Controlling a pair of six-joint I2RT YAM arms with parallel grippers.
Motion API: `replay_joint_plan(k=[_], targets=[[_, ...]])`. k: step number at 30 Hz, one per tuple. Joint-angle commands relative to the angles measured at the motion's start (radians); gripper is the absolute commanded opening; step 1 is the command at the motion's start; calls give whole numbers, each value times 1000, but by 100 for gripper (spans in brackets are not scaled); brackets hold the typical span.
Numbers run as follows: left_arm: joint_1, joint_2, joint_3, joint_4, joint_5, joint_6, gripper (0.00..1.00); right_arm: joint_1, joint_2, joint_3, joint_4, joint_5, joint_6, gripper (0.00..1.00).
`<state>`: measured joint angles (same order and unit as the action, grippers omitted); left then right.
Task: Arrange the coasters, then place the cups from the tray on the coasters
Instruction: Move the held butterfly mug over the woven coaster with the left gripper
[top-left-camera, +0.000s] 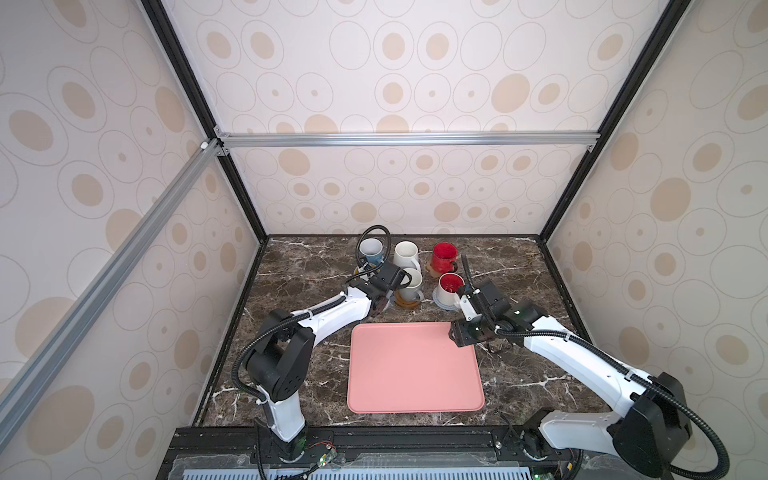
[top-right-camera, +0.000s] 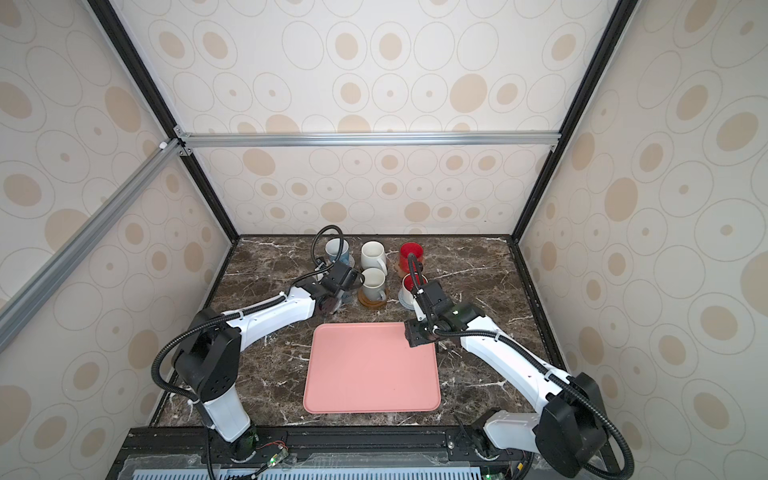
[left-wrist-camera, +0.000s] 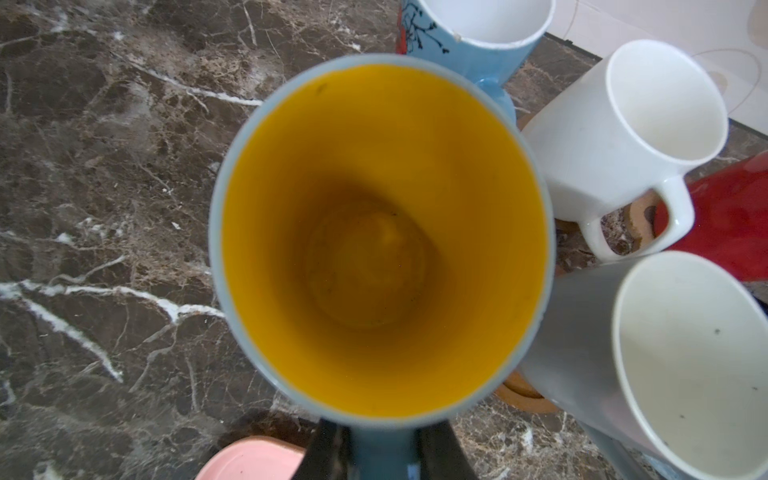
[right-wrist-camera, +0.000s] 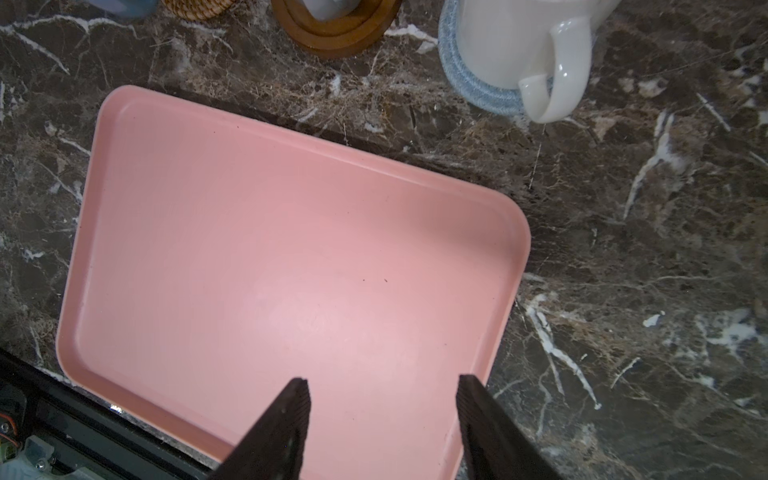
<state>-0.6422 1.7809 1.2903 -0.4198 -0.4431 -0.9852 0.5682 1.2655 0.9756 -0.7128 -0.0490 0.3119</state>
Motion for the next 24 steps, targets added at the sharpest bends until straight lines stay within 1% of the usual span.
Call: replay_joint_plan(k=[1, 24], targets=[[11, -6, 69, 65, -55, 19, 14, -5, -16, -8, -19, 14, -11, 60], [22, 21, 49, 75, -66, 5, 14, -6, -28, -10, -25, 16, -8, 60]])
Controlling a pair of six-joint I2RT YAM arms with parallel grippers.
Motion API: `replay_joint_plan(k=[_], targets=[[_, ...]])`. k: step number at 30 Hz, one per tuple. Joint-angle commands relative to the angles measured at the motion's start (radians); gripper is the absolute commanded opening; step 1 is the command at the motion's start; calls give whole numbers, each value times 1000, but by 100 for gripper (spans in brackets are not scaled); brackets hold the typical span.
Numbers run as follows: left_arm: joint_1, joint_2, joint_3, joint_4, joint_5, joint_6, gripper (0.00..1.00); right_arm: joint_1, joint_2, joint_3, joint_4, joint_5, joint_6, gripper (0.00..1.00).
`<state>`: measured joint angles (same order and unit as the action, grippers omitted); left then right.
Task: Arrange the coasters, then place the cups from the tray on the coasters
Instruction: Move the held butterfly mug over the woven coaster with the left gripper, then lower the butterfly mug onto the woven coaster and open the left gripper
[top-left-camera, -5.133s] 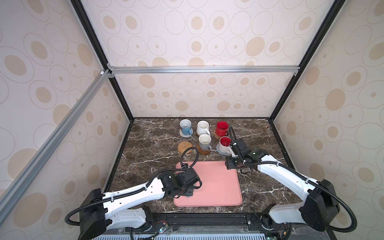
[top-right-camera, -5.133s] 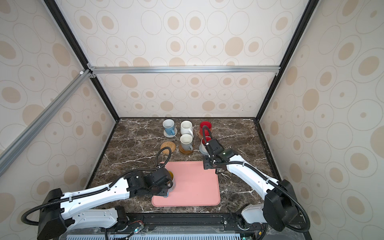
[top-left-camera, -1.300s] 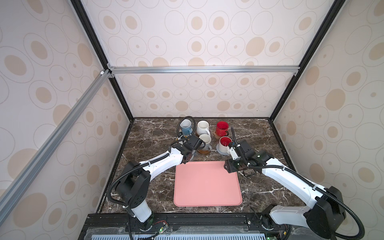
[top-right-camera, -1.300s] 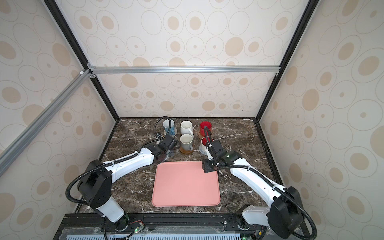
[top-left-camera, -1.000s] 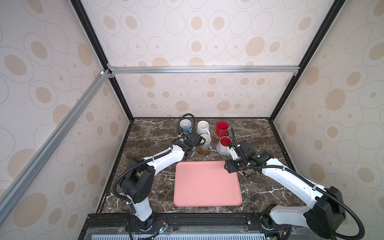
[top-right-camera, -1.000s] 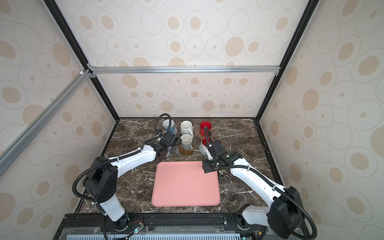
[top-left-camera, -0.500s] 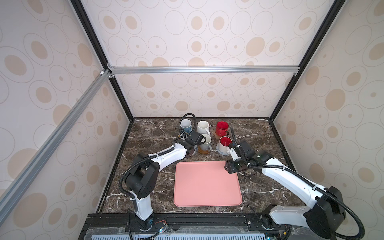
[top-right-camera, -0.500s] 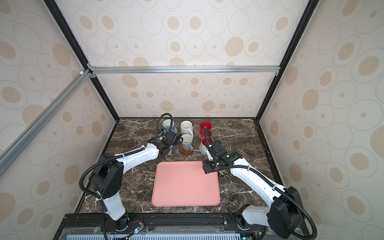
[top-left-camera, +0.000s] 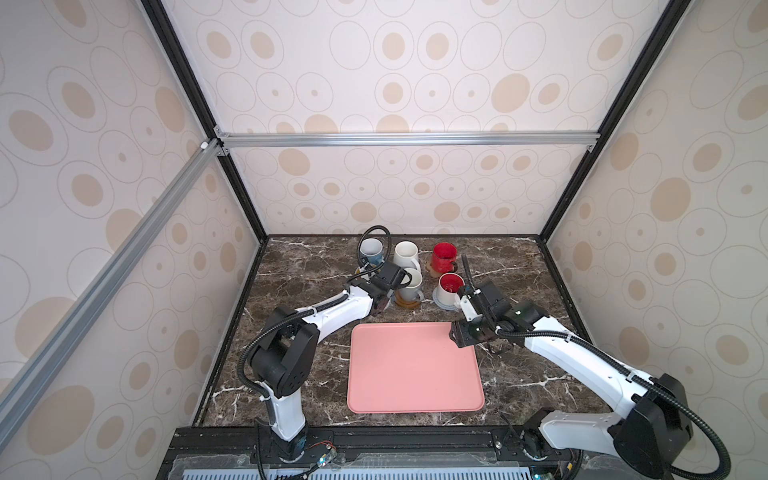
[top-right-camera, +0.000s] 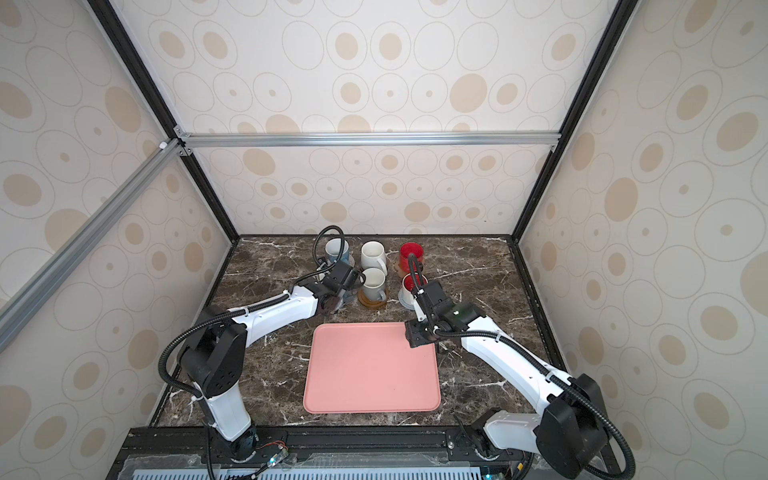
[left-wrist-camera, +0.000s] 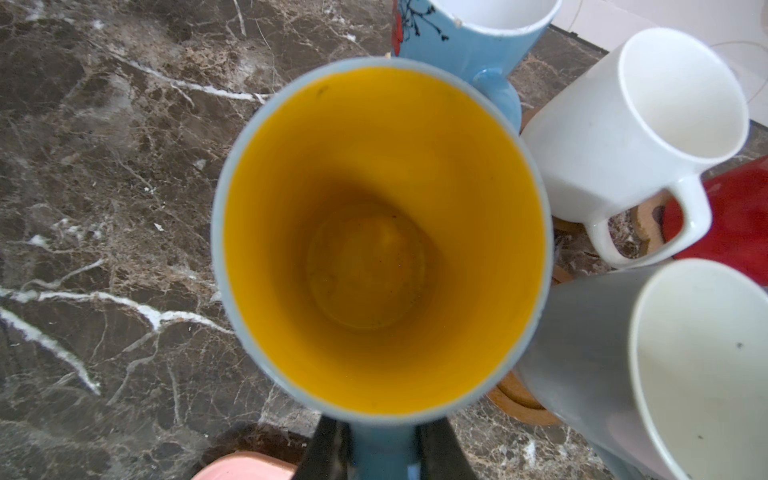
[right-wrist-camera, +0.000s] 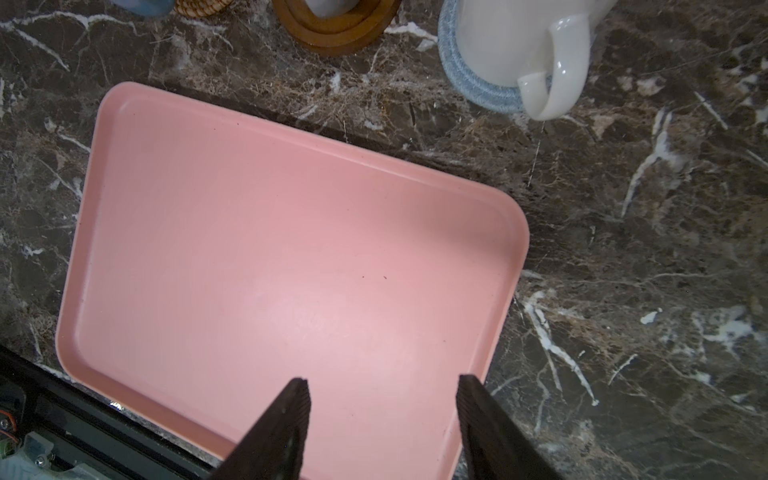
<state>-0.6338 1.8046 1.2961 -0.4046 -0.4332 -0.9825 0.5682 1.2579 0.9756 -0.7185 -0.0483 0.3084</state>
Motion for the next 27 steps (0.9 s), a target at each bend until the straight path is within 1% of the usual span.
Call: replay_joint_plan(k=[1, 11, 18, 20, 27], targets=[[14, -1, 43, 57, -76, 2, 14, -5, -19, -10, -19, 15, -4, 60], [18, 15, 17, 63, -68, -9, 14, -6, -25, -17, -21, 16, 5, 60], [17, 35, 4, 79, -42, -20, 15, -6, -28, -17, -21, 14, 5, 60], [18, 40, 2, 82, -34, -25, 16, -6, -27, -16, -21, 13, 6, 60], [16, 38, -13, 82, -11, -40, 24, -6, -32, -17, -22, 11, 10, 60]])
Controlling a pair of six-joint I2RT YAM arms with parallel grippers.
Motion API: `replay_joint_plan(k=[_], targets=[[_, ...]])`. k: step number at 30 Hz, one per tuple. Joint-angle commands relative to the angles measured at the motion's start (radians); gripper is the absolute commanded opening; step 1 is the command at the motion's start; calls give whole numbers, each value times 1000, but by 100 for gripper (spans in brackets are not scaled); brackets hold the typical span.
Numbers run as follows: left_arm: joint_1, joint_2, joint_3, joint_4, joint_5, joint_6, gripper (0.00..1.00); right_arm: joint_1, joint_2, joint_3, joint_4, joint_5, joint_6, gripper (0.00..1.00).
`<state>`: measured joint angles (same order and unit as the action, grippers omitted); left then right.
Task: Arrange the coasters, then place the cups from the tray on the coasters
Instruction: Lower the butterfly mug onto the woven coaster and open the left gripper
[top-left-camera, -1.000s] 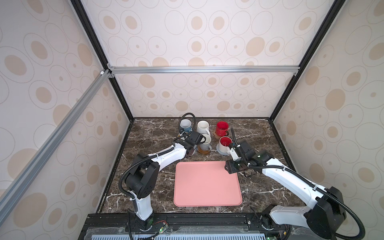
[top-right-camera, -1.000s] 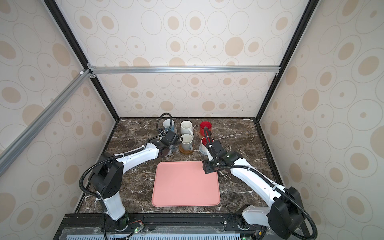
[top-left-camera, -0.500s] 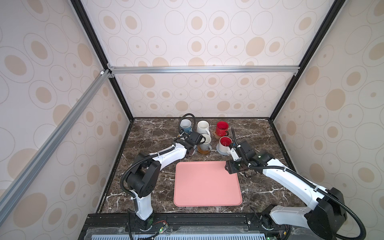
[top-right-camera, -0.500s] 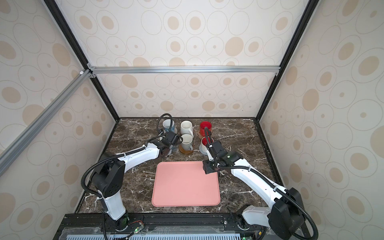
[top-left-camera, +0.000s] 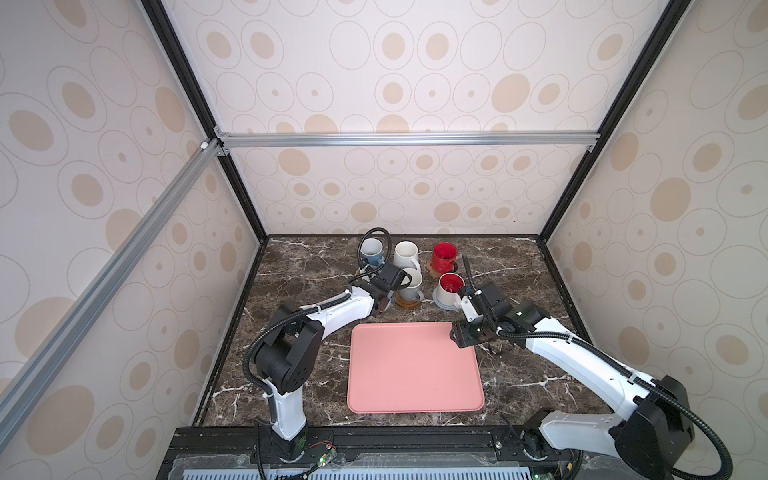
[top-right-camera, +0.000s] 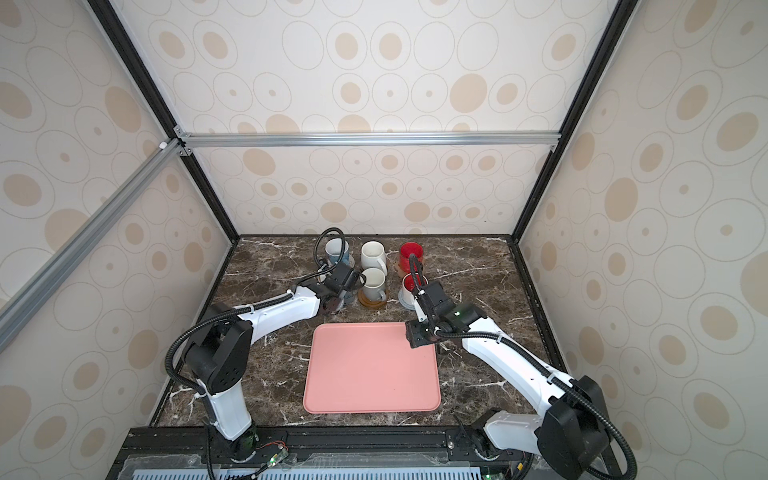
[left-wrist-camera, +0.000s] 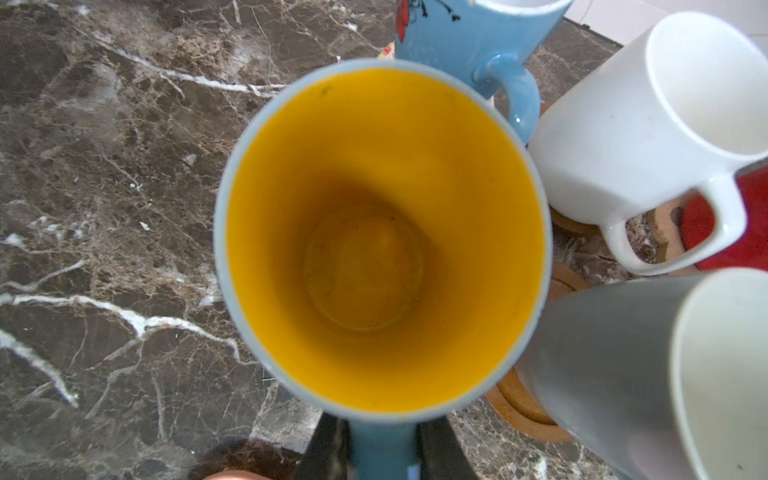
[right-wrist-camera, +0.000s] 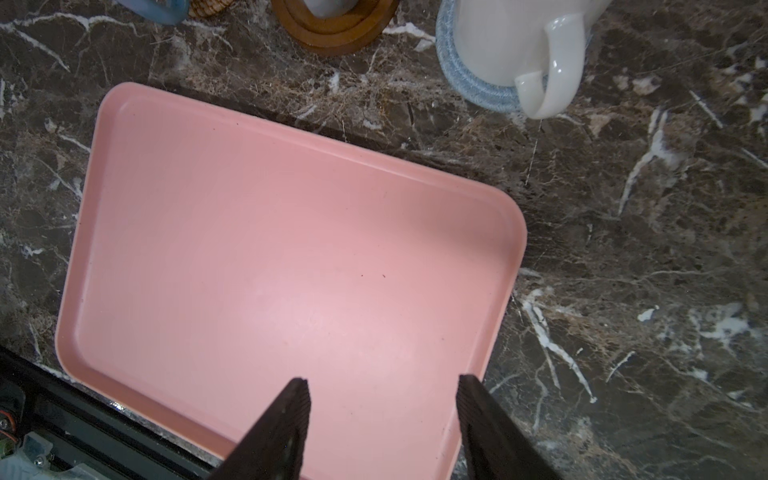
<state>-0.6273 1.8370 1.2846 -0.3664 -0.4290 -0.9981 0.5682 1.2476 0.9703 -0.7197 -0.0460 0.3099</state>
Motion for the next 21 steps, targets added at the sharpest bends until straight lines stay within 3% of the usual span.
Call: replay_joint_plan(k=[1, 12, 21], targets=[[9, 3, -6, 44, -15, -27, 25, -6, -21, -12, -21, 9, 8, 60], [-7, -31, -40, 52, 4, -39, 37, -6, -28, -9, -23, 8, 14, 60], [-21, -46, -38, 66, 30, -25, 42, -5, -49, -19, -28, 20, 20, 60]])
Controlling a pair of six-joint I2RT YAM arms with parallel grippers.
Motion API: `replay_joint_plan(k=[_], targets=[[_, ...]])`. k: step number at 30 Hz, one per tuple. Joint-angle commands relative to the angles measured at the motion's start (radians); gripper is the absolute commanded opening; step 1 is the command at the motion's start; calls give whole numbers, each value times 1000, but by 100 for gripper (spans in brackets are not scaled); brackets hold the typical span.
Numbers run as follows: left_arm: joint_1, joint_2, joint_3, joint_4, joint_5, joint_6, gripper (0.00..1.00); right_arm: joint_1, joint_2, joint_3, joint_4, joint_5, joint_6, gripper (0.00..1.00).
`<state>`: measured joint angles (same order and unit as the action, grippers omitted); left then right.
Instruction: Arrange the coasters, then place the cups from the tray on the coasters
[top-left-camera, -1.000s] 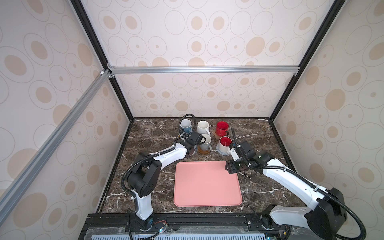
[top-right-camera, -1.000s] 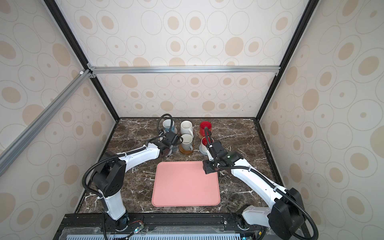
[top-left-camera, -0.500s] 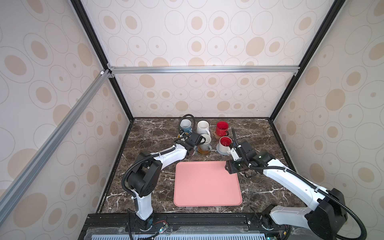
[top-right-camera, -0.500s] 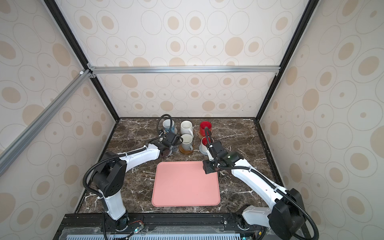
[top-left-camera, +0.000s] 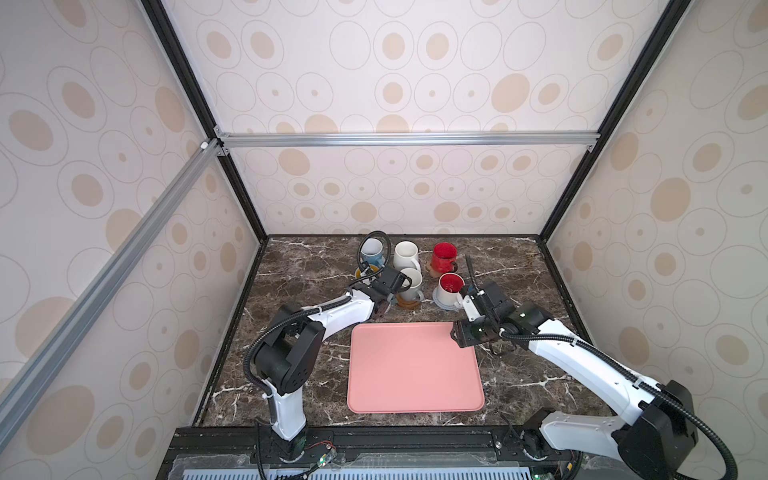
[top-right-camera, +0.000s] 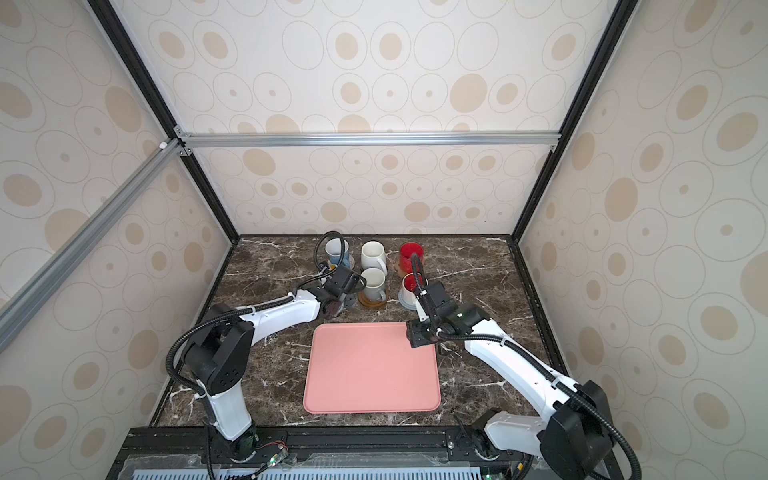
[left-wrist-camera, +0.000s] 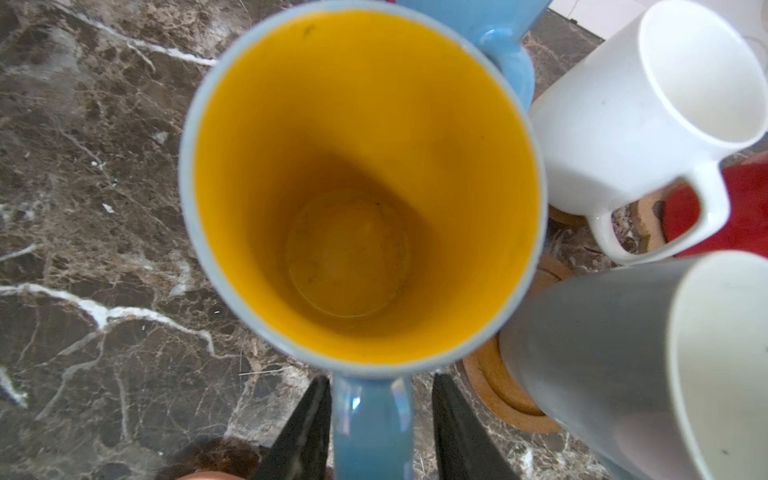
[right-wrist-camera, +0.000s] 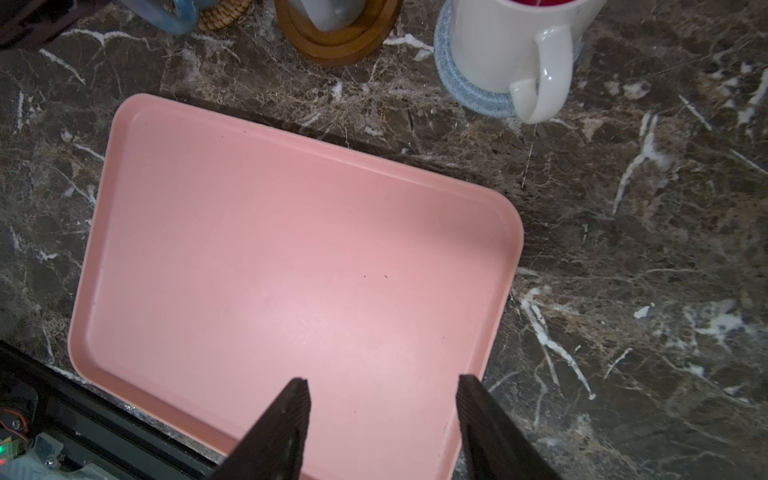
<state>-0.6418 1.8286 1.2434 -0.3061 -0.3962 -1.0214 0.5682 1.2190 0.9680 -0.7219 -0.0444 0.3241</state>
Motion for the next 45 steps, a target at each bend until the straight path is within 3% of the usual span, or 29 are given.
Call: replay_joint_plan(k=[1, 26, 37, 45], targets=[[-6, -37, 3, 5, -2, -1, 42, -6, -22, -17, -26, 18, 7, 60], [-15, -99, -64, 93, 54, 61, 54, -6, -61, -19, -46, 58, 25, 60], [-15, -320, -269, 172, 105, 185, 68, -6, -94, -5, -46, 160, 13, 63], [-7, -603, -453, 203, 49, 260, 83, -21, -174, -65, 8, 311, 48, 74]])
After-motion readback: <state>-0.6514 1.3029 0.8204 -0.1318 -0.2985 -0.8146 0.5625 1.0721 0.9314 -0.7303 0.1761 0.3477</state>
